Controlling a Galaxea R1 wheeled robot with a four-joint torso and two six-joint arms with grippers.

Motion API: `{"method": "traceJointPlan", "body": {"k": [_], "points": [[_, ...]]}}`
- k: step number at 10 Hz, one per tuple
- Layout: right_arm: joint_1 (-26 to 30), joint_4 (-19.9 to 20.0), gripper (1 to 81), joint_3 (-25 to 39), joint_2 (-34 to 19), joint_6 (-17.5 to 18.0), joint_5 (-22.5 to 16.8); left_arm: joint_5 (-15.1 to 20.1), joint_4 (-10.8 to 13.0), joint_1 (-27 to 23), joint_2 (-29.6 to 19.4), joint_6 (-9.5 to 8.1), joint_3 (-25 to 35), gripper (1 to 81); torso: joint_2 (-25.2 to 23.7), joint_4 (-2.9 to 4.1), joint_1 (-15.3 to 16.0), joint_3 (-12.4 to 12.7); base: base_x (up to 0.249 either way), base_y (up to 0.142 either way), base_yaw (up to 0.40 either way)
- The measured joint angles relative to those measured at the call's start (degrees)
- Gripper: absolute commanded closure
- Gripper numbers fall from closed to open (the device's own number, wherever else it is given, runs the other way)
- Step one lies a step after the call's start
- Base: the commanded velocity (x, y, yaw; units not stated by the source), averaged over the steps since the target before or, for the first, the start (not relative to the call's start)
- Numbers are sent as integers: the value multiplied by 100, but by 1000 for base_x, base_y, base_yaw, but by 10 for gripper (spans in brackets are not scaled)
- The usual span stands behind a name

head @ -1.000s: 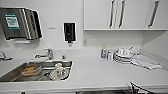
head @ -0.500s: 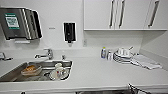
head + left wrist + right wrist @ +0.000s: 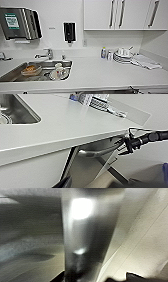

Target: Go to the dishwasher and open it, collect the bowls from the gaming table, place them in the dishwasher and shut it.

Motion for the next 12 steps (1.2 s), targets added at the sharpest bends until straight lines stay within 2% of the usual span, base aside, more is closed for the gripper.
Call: {"method": "traceJointPlan", "body": {"k": [5, 12], "points": [[1, -99, 10, 124, -215, 10, 22, 2, 0, 1, 28, 0, -76, 10, 0, 0, 0, 0, 0, 0, 0], [1, -100, 10, 127, -207, 27, 11, 2, -2, 1, 39, 0, -78, 10, 0, 0, 0, 0, 0, 0, 0]]}}
